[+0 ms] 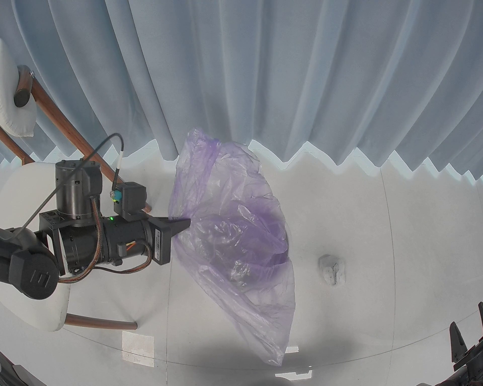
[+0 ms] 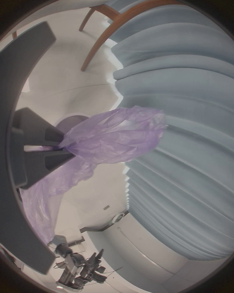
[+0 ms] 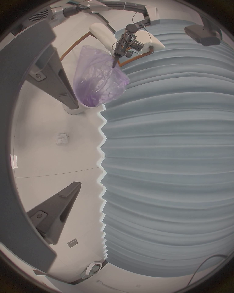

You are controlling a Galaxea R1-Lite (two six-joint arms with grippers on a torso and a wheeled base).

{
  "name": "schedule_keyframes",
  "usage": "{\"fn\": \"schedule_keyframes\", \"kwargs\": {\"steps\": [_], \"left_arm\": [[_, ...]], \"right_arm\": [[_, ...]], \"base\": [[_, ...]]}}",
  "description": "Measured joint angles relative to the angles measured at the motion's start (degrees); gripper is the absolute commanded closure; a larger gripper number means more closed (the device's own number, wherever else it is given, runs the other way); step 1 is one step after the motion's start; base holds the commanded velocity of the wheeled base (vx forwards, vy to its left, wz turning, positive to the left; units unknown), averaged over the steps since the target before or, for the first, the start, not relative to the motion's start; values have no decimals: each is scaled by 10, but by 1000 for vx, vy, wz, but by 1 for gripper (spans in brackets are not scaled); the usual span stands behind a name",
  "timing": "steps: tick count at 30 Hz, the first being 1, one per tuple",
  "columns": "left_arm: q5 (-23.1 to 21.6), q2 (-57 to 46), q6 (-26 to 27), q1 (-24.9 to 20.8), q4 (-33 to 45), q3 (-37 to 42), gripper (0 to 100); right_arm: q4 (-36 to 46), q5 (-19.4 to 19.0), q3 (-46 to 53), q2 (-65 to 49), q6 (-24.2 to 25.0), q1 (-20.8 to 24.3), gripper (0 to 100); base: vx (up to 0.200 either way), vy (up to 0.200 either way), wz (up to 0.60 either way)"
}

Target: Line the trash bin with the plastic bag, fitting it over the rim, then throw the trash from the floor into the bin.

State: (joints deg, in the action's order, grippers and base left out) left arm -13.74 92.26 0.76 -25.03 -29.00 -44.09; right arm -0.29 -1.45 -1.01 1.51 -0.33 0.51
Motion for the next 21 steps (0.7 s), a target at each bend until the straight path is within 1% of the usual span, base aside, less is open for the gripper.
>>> {"fn": "schedule_keyframes", "kwargs": {"steps": [4,8,11,16,21], "left_arm": [[9,-2,27,0,45,6,100],[46,-9,67,13,108,-12,100],[61,-13,82,19,152,-41,100],[62,1,91,23,169,-81,100],[62,25,93,25,142,-97,100]], "right_arm": [[0,0,0,0,0,0,0],[1,0,0,0,0,0,0],[1,0,0,0,0,0,0],[1,0,0,-1,0,0,0],[-1,-6,0,-3,-8,-2,0]], "base": [[0,0,0],[0,0,0],[0,0,0],[0,0,0],[0,0,0]]}}
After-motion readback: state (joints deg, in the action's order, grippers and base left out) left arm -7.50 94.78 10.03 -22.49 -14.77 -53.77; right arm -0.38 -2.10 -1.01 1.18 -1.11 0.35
